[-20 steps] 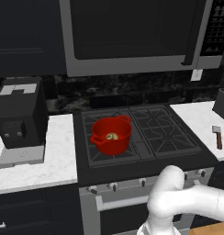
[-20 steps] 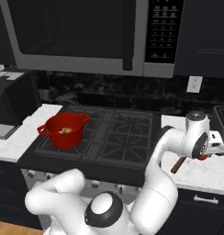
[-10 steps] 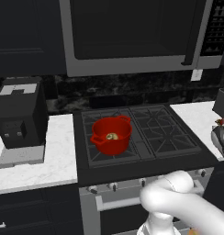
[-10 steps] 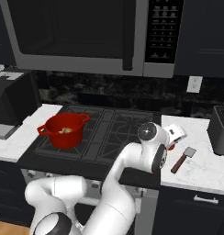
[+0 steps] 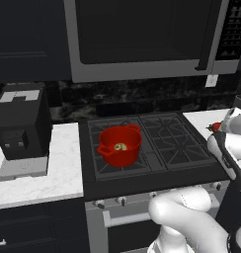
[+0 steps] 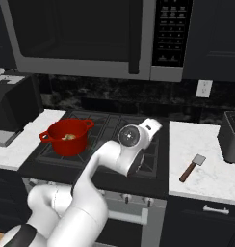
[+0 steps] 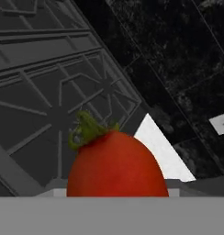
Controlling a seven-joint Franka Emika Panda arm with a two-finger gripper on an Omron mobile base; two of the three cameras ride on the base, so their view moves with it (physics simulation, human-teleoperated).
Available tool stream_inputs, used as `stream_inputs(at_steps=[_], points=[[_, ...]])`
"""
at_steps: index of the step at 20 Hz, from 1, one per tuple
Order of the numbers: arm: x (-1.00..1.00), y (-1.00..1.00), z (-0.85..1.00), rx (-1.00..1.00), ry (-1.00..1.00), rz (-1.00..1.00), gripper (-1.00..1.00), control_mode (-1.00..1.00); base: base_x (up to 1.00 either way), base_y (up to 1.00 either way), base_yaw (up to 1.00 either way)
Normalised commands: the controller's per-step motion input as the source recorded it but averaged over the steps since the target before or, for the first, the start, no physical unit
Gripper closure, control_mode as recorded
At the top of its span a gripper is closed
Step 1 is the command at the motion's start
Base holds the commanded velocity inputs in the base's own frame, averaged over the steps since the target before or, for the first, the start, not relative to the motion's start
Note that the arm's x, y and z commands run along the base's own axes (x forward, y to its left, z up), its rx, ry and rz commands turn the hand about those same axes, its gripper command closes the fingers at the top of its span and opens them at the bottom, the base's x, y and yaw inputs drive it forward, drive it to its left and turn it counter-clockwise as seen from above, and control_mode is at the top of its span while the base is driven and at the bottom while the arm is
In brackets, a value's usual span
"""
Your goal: Put the tomato and onion in the pot. Retrieve the spatula and lightly stir the vegetables in the pot.
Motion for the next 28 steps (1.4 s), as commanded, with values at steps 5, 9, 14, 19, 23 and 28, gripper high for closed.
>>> stream_inputs(at_steps=[5, 9, 14, 19, 23, 28], points=[[0.16, 1.00, 0.44, 0.00, 0.11, 0.28, 1.00, -1.00, 0.00, 0.00, 0.00], [0.09, 1.00, 0.51, 0.05, 0.22, 0.30, 1.00, -1.00, 0.00, 0.00, 0.00], [0.15, 1.00, 0.26, 0.03, 0.24, 0.27, 1.00, -1.00, 0.00, 0.00, 0.00], [0.05, 1.00, 0.02, 0.02, 0.19, 0.21, 1.00, -1.00, 0.00, 0.00, 0.00], [0.00, 1.00, -0.01, 0.03, 0.10, 0.06, 1.00, -1.00, 0.00, 0.00, 0.00], [0.03, 1.00, -0.16, 0.03, 0.02, -0.01, 1.00, -1.00, 0.00, 0.00, 0.00]])
